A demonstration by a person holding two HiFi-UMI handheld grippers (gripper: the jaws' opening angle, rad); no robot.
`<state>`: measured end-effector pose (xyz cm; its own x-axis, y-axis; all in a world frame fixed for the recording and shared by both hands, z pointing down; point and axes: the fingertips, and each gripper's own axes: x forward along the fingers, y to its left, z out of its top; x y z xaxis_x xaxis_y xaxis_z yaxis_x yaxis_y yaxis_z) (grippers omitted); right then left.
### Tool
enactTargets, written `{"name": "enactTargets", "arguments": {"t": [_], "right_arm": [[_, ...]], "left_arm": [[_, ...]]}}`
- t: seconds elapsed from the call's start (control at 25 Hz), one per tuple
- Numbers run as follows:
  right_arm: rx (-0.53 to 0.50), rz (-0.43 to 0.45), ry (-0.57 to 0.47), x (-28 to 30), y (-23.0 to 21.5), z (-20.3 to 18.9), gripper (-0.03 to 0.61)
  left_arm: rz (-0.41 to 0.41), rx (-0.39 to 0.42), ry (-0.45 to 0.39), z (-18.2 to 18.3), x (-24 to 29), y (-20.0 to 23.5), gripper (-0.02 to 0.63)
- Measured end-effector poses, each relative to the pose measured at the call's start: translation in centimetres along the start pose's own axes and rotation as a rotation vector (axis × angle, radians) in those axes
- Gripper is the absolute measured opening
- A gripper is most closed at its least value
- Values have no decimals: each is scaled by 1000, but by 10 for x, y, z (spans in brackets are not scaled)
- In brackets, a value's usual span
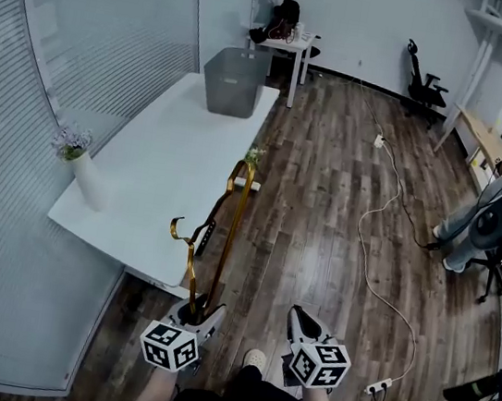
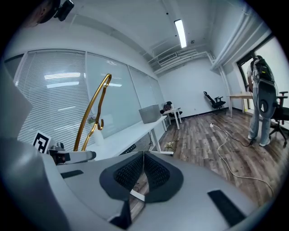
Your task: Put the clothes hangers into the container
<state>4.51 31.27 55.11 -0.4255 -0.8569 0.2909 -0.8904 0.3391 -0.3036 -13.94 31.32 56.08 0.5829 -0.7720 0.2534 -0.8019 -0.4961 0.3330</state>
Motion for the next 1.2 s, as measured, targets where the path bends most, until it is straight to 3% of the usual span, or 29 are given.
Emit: {"name": "enactTargets", "arguments": {"t": [0.68, 1.2], "right_arm": [[4, 15, 33, 78, -69, 38, 29], [-28, 20, 10, 100, -116, 67, 29]], "left_arm": [[34, -5, 15, 33, 99, 31, 218], [87, -5, -41, 52, 143, 35, 219]]}}
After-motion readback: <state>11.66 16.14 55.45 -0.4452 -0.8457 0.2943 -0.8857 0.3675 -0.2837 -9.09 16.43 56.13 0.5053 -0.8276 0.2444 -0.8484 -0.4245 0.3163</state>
